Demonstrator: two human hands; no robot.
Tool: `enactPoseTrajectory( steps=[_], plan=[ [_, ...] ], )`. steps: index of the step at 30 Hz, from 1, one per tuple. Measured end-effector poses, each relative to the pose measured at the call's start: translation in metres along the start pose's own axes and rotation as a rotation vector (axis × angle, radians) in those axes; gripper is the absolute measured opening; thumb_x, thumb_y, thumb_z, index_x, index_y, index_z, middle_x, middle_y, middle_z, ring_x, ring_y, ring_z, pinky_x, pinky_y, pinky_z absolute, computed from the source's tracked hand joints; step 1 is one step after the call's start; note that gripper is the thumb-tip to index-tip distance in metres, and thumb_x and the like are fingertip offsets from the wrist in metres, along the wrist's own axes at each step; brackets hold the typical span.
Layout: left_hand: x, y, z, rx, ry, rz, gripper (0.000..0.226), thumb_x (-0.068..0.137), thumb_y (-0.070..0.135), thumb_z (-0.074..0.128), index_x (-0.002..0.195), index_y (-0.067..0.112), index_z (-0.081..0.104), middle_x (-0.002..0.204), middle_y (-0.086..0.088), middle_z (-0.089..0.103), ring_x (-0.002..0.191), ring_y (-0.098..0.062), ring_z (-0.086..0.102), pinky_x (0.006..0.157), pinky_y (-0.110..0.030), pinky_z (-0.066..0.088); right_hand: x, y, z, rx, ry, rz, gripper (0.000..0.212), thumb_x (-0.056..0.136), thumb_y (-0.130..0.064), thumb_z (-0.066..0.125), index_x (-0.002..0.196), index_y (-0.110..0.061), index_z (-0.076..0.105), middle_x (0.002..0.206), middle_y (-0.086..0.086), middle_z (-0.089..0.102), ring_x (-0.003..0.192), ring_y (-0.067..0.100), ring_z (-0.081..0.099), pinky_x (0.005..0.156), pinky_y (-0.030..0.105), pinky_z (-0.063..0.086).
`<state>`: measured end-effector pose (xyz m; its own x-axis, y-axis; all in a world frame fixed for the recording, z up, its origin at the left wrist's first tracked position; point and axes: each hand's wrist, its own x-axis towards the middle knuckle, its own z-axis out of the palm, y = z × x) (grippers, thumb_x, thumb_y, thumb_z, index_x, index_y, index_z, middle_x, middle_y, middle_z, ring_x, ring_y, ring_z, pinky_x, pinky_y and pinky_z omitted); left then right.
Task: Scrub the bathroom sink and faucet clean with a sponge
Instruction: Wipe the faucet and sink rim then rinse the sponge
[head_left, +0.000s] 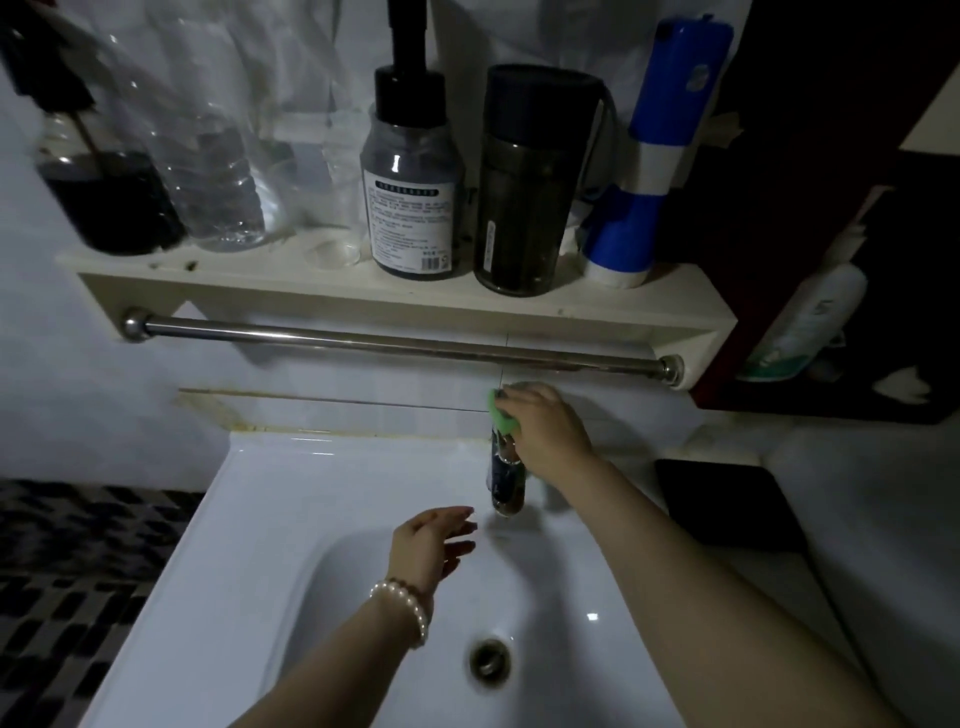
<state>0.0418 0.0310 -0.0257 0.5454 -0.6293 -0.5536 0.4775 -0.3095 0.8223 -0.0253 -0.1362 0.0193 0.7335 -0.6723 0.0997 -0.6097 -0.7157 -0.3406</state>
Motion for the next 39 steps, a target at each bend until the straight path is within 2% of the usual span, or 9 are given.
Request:
enactPoseTrajectory(
  steps=[11,15,18,21,25,28,32,35,39],
  plan=[
    [0.007,0.023,0.02,-0.069,0.097,0.077,0.014,0.087,0.009,0.055,0.085,0.007,0.068,0.082,-0.011,0.067,0.072,-0.022,0.06,0.07,-0.03,0.043,-0.078,-0.015,0.016,0.066,0.085,-0.174,0.054,0.087,-0.002,0.051,0.137,-0.02,0.048,0.147,-0.008,0.041,0.14,0.014,0.025,0.116,0.027,0.016],
    [0.009,0.026,0.021,-0.059,0.085,0.089,0.016,0.087,0.008,0.054,0.082,0.008,0.069,0.08,-0.009,0.066,0.072,-0.022,0.059,0.07,-0.031,0.043,-0.104,-0.005,0.017,0.16,0.059,-0.216,0.045,0.085,-0.005,0.052,0.127,-0.02,0.059,0.134,-0.004,0.055,0.129,0.013,0.039,0.109,0.02,0.025],
    [0.012,0.026,0.021,-0.044,0.084,0.098,0.016,0.087,0.009,0.056,0.081,0.01,0.07,0.081,-0.009,0.068,0.072,-0.021,0.06,0.068,-0.029,0.043,-0.12,0.015,0.016,0.406,0.132,-0.022,0.027,0.084,-0.012,0.06,0.107,-0.021,0.07,0.108,0.001,0.064,0.104,0.017,0.057,0.091,0.022,0.042],
    [0.017,0.026,0.019,-0.046,0.087,0.102,0.014,0.086,0.01,0.057,0.081,0.011,0.07,0.082,-0.006,0.069,0.075,-0.02,0.062,0.07,-0.029,0.045,-0.11,0.04,0.006,0.754,0.402,0.32,0.025,0.083,-0.006,0.067,0.094,-0.028,0.064,0.085,-0.002,0.066,0.086,0.025,0.061,0.074,0.021,0.046],
    [0.02,0.024,0.019,-0.041,0.082,0.093,0.012,0.087,0.012,0.058,0.083,0.012,0.069,0.085,-0.006,0.069,0.08,-0.02,0.063,0.072,-0.03,0.047,-0.062,0.043,-0.009,0.891,0.462,0.366,0.027,0.085,-0.012,0.066,0.11,-0.024,0.063,0.099,-0.002,0.067,0.092,0.015,0.06,0.076,0.018,0.043],
    [0.02,0.024,0.019,-0.046,0.081,0.088,0.012,0.085,0.011,0.059,0.082,0.011,0.07,0.083,-0.006,0.07,0.077,-0.02,0.062,0.069,-0.028,0.046,-0.026,0.027,-0.01,0.65,0.387,0.252,0.034,0.084,-0.019,0.069,0.118,-0.018,0.064,0.108,-0.001,0.065,0.098,0.012,0.057,0.079,0.011,0.042],
    [0.024,0.027,0.015,-0.048,0.075,0.084,0.012,0.084,0.011,0.06,0.08,0.012,0.071,0.082,-0.005,0.069,0.074,-0.019,0.061,0.069,-0.028,0.045,-0.002,0.008,-0.01,0.115,0.259,0.129,0.038,0.083,-0.022,0.065,0.121,-0.026,0.062,0.124,0.0,0.058,0.115,0.021,0.04,0.087,0.023,0.033],
    [0.026,0.026,0.012,-0.052,0.078,0.085,0.012,0.084,0.012,0.06,0.079,0.013,0.071,0.081,-0.004,0.07,0.074,-0.019,0.061,0.069,-0.028,0.044,-0.009,0.002,-0.01,0.024,0.196,0.11,0.041,0.081,-0.016,0.062,0.121,-0.024,0.063,0.123,0.0,0.054,0.117,0.021,0.036,0.098,0.03,0.033],
    [0.028,0.025,0.01,-0.047,0.083,0.092,0.015,0.085,0.012,0.059,0.078,0.015,0.072,0.081,-0.001,0.07,0.076,-0.018,0.062,0.072,-0.03,0.045,-0.046,0.006,-0.011,-0.039,0.233,0.176,0.03,0.075,-0.02,0.068,0.105,-0.02,0.071,0.111,0.005,0.057,0.106,0.026,0.041,0.091,0.032,0.038]
  ],
)
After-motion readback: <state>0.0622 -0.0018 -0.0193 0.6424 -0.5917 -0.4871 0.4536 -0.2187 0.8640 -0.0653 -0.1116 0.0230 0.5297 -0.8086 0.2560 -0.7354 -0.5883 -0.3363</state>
